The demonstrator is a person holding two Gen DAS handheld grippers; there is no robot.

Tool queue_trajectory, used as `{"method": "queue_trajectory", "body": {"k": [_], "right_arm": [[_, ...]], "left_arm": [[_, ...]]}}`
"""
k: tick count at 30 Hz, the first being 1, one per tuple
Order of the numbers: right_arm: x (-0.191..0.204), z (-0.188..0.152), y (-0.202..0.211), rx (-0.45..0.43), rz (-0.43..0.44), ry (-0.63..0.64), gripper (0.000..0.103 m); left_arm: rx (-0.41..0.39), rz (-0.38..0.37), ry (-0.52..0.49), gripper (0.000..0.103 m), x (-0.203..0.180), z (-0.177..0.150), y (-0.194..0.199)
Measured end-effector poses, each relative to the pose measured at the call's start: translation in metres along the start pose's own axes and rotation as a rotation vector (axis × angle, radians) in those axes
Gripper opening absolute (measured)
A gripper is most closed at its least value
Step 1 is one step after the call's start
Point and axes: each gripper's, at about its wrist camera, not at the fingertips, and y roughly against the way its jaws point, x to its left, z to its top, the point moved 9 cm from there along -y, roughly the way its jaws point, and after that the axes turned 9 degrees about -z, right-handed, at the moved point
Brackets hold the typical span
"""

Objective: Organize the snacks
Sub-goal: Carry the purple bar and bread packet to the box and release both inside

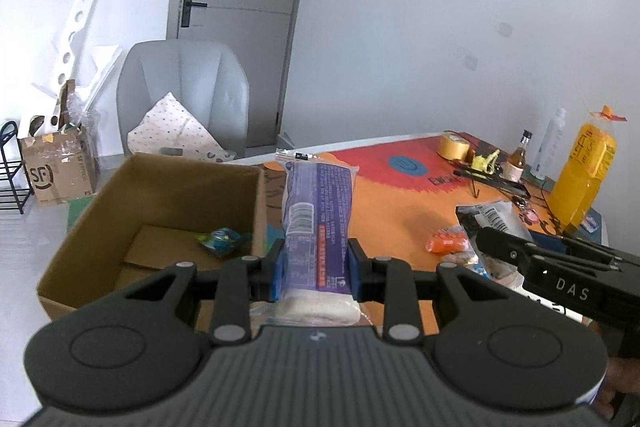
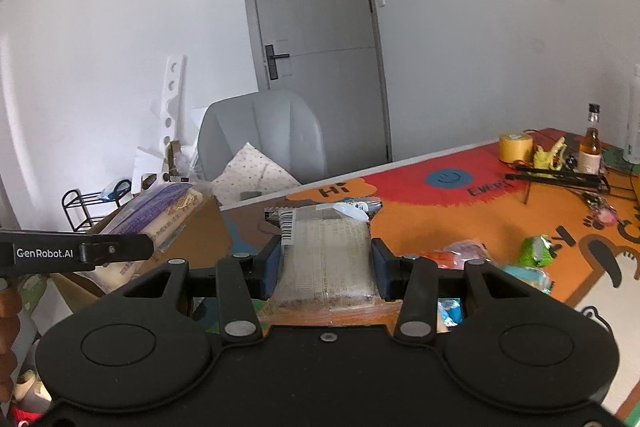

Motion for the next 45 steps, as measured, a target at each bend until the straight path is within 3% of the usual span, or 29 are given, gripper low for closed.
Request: {"method": "queue_trajectory", "body": {"k": [27, 30, 40, 45], "right_arm": [[0.092, 0.007, -0.029, 0.016, 0.096, 0.105, 0.043], [0.103, 0.007, -0.034, 0.026, 0.109, 0.121, 0.043], [0.141, 0.012, -0.041, 0.03, 0.161, 0.179, 0.043], [0.164, 0.02, -0.041, 0.022, 0.222, 0.176, 0.044]], "left_arm": [[-0.052, 0.114, 0.131, 0.031, 0.108, 0.013, 0.013], [-0.057, 0.166, 0.136, 0.035, 0.121, 0.014, 0.013], [-0.083, 0.162, 0.16, 0.051, 0.132, 0.018, 0.034], [-0.103, 0.184, 0.154, 0.066, 0.136, 0.022, 0.045]]}}
